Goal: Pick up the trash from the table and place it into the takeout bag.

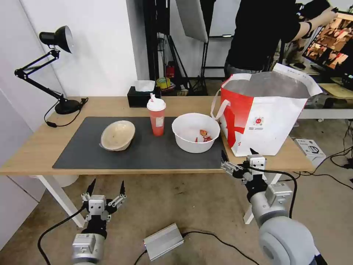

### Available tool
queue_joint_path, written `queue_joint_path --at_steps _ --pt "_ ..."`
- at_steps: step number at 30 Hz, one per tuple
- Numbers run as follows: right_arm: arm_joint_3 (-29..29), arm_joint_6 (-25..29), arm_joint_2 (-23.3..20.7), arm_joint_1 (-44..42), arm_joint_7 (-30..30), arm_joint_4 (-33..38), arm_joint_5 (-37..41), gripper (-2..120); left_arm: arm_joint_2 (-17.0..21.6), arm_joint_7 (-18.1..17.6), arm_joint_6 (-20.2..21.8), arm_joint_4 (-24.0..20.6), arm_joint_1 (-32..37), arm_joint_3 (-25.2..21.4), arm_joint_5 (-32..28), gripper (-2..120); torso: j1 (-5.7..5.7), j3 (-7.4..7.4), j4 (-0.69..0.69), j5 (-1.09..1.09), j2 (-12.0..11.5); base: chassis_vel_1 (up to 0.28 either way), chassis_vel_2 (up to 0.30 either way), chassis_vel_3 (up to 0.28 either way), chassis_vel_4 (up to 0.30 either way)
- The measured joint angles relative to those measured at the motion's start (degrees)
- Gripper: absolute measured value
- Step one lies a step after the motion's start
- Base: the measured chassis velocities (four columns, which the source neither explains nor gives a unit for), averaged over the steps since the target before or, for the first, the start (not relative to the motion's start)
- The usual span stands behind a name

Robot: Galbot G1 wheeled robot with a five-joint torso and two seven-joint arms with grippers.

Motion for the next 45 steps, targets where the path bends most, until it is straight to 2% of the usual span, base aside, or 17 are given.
queue_joint_path --at_steps 3,5,6,8,9,12,14,17,21,25,28,31,32,35,37,45 --pt "-0.85 0.35 -2.63 2.53 -0.81 -0.28 3.32 100 -0.32 -0.12 -0.08 0.0 0.01 -0.15 0.09 100 0.0 0.0 0.0 -0.01 0.0 0.0 0.0 0.0 0.0" --pt "-2.12 1.45 -6.44 6.74 -2.1 -1.15 8.41 100 -0.81 -0.2 -0.16 0.0 0.09 -0.33 0.28 100 0.0 0.0 0.0 0.0 0.0 0.0 0.0 0.0 0.0" --pt "-2.12 1.45 -6.44 6.74 -2.1 -1.15 8.41 100 -0.81 -0.2 -0.16 0.0 0.09 -0.33 0.28 100 0.0 0.0 0.0 0.0 0.0 0.0 0.0 0.0 0.0" --pt "-4.19 2.17 -10.09 12.06 -2.49 -2.14 13.68 100 -1.32 -0.26 -0.21 -0.01 0.11 -0.5 0.49 100 0.0 0.0 0.0 -0.01 0.0 0.0 0.0 0.0 0.0" --pt "-4.19 2.17 -10.09 12.06 -2.49 -2.14 13.68 100 -1.32 -0.26 -0.21 -0.01 0.11 -0.5 0.49 100 0.0 0.0 0.0 -0.01 0.0 0.0 0.0 0.0 0.0" --pt "-9.42 3.08 -15.07 22.79 -2.62 -5.06 20.07 100 -2.27 -0.36 -0.25 -0.21 0.17 -0.77 0.9 100 0.01 0.0 0.01 -0.01 0.0 0.0 0.0 0.0 0.0" --pt "-10.57 3.27 -15.77 24.52 -2.7 -5.55 20.92 100 -2.43 -0.38 -0.26 -0.22 0.19 -0.81 0.94 100 0.0 0.0 0.02 0.0 0.0 0.0 0.0 0.0 0.0" --pt "-17.95 3.53 -19.23 34.74 -3.95 -8.2 27.63 100 -3.05 -0.47 -0.3 -0.26 0.29 -1.14 1.06 100 0.0 0.01 0.01 -0.01 0.0 0.0 0.0 0.0 0.0" --pt "-22.01 3.2 -21.17 40.67 -6.09 -10.26 30.49 100 -3.18 -0.5 -0.35 -0.42 0.31 -1.31 1.07 100 0.0 0.0 0.03 -0.01 0.0 0.0 0.0 0.0 0.0" --pt "-24.43 -1.04 -23.67 46.38 -11.97 -12.75 34.56 100 -2.99 -0.53 -0.37 -0.44 0.2 -1.4 1.03 100 0.01 0.0 0.0 0.0 -0.01 0.0 0.0 0.0 0.0" --pt "-27.74 -5.25 -25.44 51.53 -19.68 -16.76 33.41 100 -2.9 -0.56 -0.49 -0.28 0.13 -1.48 0.91 100 0.01 0.0 0.0 0.0 0.0 0.0 0.0 0.0 0.0" --pt "-28.91 -7.36 -25.72 53.52 -22.64 -18.19 32.73 100 -2.87 -0.59 -0.55 -0.16 0.12 -1.54 0.88 100 0.01 0.0 0.0 0.0 0.0 0.0 0.0 0.0 0.0" --pt "-30.13 -9.11 -25.79 55.57 -26.09 -19.99 31.5 100 -2.85 -0.59 -0.66 -0.1 0.09 -1.59 0.85 100 0.01 0.0 0.0 -0.01 -0.01 0.0 0.0 0.0 0.0" --pt "-30.79 -9.58 -25.8 56.63 -28.06 -21.06 30.37 100 -2.86 -0.6 -0.7 -0.07 0.08 -1.62 0.84 100 0.0 0.0 0.0 -0.01 0.0 0.0 0.0 0.0 0.0" --pt "-33.19 -10.78 -25.79 60.55 -35.21 -24.57 25.75 100 -2.89 -0.62 -0.77 -0.03 -0.02 -1.74 0.8 100 0.01 0.0 0.0 -0.01 0.0 0.0 0.0 0.0 0.0" --pt "-40.2 -13.69 -25.18 68.92 -41.25 -30.69 17.63 100 -3.28 -0.69 -1.25 0.02 0.0 -2.16 0.74 100 0.01 0.0 0.01 -0.01 -0.01 0.0 0.0 0.0 0.0"
